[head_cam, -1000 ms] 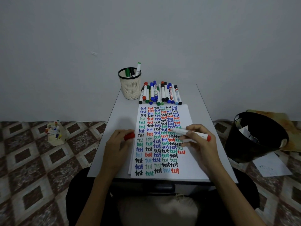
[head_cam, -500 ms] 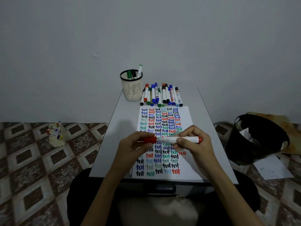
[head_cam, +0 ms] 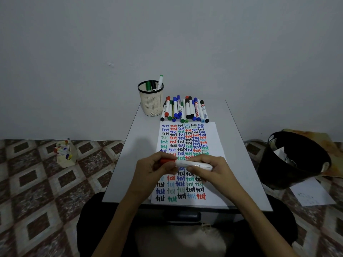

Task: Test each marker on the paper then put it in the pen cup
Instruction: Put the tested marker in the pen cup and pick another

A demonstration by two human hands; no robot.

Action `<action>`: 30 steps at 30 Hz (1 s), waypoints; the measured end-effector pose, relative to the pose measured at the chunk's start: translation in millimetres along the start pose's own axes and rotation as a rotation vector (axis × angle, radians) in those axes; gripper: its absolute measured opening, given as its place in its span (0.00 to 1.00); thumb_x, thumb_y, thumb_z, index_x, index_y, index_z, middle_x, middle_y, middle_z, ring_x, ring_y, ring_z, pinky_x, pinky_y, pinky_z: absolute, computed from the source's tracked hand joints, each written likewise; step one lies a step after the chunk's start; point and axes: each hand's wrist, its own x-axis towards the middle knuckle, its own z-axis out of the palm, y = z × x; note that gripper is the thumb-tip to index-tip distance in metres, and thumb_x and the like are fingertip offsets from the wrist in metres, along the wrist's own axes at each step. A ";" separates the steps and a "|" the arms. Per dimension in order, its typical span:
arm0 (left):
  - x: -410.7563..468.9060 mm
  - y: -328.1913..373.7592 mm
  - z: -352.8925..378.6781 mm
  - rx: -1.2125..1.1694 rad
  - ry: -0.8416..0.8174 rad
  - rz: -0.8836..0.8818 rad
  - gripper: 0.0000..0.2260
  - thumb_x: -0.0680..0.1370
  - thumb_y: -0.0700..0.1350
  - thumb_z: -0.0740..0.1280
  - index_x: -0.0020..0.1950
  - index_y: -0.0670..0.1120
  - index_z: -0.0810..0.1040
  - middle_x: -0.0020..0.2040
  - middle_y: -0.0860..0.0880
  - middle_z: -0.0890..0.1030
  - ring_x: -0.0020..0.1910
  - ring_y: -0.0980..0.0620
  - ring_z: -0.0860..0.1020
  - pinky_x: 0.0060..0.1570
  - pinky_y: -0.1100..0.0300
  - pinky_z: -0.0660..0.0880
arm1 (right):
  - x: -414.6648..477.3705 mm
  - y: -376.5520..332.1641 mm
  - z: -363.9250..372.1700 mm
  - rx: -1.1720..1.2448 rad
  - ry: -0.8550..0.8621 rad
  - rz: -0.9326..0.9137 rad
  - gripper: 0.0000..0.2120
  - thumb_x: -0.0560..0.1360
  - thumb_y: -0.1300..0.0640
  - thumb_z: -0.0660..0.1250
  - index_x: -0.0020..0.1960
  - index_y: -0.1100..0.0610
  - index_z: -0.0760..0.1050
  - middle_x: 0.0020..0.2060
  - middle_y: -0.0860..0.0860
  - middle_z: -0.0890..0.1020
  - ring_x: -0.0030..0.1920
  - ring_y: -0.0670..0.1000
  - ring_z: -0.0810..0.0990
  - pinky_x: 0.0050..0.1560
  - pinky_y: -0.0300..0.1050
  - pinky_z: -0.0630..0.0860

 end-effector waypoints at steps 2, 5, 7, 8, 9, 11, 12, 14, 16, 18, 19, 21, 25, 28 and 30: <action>0.1 0.3 0.7 0.047 0.002 0.030 0.11 0.71 0.42 0.69 0.51 0.39 0.80 0.41 0.43 0.85 0.40 0.46 0.84 0.43 0.59 0.80 | 0.6 -0.3 1.5 0.031 0.005 0.023 0.08 0.70 0.57 0.73 0.49 0.57 0.83 0.35 0.52 0.82 0.30 0.47 0.74 0.29 0.39 0.71; -0.2 0.5 3.6 0.094 0.030 0.074 0.10 0.70 0.43 0.70 0.50 0.43 0.81 0.42 0.46 0.85 0.39 0.48 0.84 0.42 0.59 0.80 | -0.1 -1.9 3.0 0.092 0.012 0.041 0.06 0.72 0.61 0.72 0.47 0.61 0.83 0.30 0.54 0.78 0.27 0.46 0.69 0.27 0.37 0.65; 0.8 0.0 3.7 0.119 0.049 0.108 0.09 0.71 0.43 0.70 0.50 0.44 0.81 0.43 0.46 0.85 0.40 0.49 0.84 0.42 0.57 0.81 | 0.3 -3.2 4.2 0.130 0.015 0.053 0.07 0.72 0.59 0.72 0.47 0.63 0.82 0.26 0.52 0.73 0.25 0.46 0.65 0.26 0.37 0.61; 1.8 -1.1 2.9 0.132 0.049 0.125 0.09 0.71 0.43 0.70 0.50 0.44 0.81 0.43 0.46 0.85 0.40 0.49 0.84 0.43 0.56 0.81 | 1.2 -3.5 5.0 0.140 0.014 0.060 0.08 0.73 0.58 0.72 0.47 0.64 0.82 0.24 0.50 0.71 0.24 0.46 0.63 0.26 0.38 0.60; 2.8 -2.4 1.7 0.142 0.045 0.132 0.09 0.71 0.42 0.71 0.50 0.44 0.81 0.43 0.45 0.85 0.40 0.49 0.84 0.43 0.56 0.81 | 2.3 -3.3 5.8 0.144 0.010 0.069 0.09 0.73 0.58 0.72 0.47 0.64 0.82 0.23 0.49 0.70 0.23 0.46 0.62 0.26 0.39 0.59; 4.4 -5.1 -1.2 0.153 0.029 0.126 0.09 0.71 0.42 0.71 0.51 0.43 0.81 0.43 0.45 0.85 0.40 0.49 0.84 0.44 0.55 0.81 | 3.9 -2.3 6.7 0.148 -0.002 0.088 0.09 0.73 0.57 0.71 0.45 0.64 0.82 0.21 0.48 0.69 0.22 0.46 0.62 0.27 0.41 0.58; 4.4 -6.3 -2.7 0.157 0.019 0.122 0.10 0.71 0.41 0.71 0.51 0.42 0.81 0.43 0.45 0.85 0.40 0.48 0.84 0.44 0.55 0.81 | 4.5 -2.0 5.8 0.149 -0.015 0.097 0.10 0.73 0.56 0.72 0.45 0.64 0.81 0.21 0.48 0.69 0.22 0.47 0.62 0.27 0.41 0.59; 5.6 -7.7 -6.1 0.163 -0.004 0.113 0.11 0.71 0.41 0.71 0.52 0.41 0.81 0.43 0.45 0.85 0.40 0.48 0.84 0.44 0.56 0.81 | 8.8 -2.0 2.1 0.113 -0.057 0.098 0.10 0.73 0.55 0.72 0.44 0.64 0.81 0.22 0.52 0.71 0.22 0.48 0.66 0.27 0.41 0.63; 8.7 -8.6 -12.1 0.190 -0.029 0.110 0.11 0.70 0.40 0.72 0.52 0.42 0.81 0.44 0.47 0.85 0.40 0.50 0.84 0.44 0.59 0.80 | 17.9 -2.0 -1.9 -0.055 -0.103 0.051 0.07 0.72 0.55 0.73 0.45 0.59 0.83 0.27 0.52 0.77 0.27 0.48 0.72 0.29 0.43 0.69; 13.4 -9.1 -18.2 0.250 -0.040 0.133 0.10 0.71 0.37 0.72 0.52 0.44 0.81 0.44 0.49 0.84 0.40 0.53 0.84 0.43 0.63 0.80 | 30.0 -1.2 -1.8 -0.308 -0.135 -0.051 0.08 0.70 0.53 0.75 0.49 0.52 0.84 0.35 0.47 0.80 0.34 0.46 0.75 0.35 0.45 0.72; 15.9 -9.8 -20.6 0.286 -0.043 0.147 0.10 0.71 0.37 0.72 0.51 0.45 0.81 0.45 0.50 0.84 0.40 0.54 0.83 0.43 0.63 0.79 | 36.4 -0.3 0.0 -0.398 -0.152 -0.087 0.10 0.70 0.51 0.75 0.51 0.50 0.84 0.37 0.45 0.80 0.36 0.46 0.75 0.37 0.46 0.72; 19.9 -12.0 -24.7 0.365 -0.026 0.178 0.10 0.72 0.39 0.72 0.52 0.48 0.81 0.45 0.52 0.83 0.42 0.57 0.82 0.43 0.65 0.78 | 50.0 -0.9 5.1 -0.533 -0.181 -0.125 0.12 0.70 0.47 0.74 0.53 0.47 0.83 0.38 0.43 0.79 0.38 0.45 0.75 0.39 0.47 0.73; 24.1 -28.0 -42.5 0.509 0.086 0.129 0.18 0.73 0.55 0.69 0.61 0.51 0.77 0.56 0.54 0.80 0.56 0.59 0.77 0.57 0.63 0.74 | 91.4 0.2 8.9 -0.825 -0.170 -0.138 0.10 0.70 0.48 0.74 0.51 0.46 0.82 0.41 0.42 0.79 0.40 0.43 0.74 0.41 0.44 0.75; 25.3 -47.0 -59.1 0.788 0.121 0.038 0.27 0.75 0.61 0.59 0.68 0.47 0.71 0.69 0.49 0.71 0.69 0.54 0.66 0.71 0.53 0.59 | 131.4 -1.3 4.3 -0.783 -0.059 -0.078 0.11 0.70 0.54 0.75 0.52 0.52 0.82 0.40 0.43 0.76 0.37 0.41 0.72 0.37 0.35 0.69; 25.1 -56.5 -62.1 0.983 0.018 -0.017 0.36 0.73 0.70 0.49 0.72 0.48 0.66 0.74 0.49 0.63 0.74 0.54 0.58 0.73 0.54 0.46 | 158.0 -9.8 3.0 -0.692 0.027 -0.074 0.11 0.70 0.58 0.74 0.52 0.58 0.81 0.39 0.46 0.78 0.34 0.43 0.73 0.33 0.31 0.67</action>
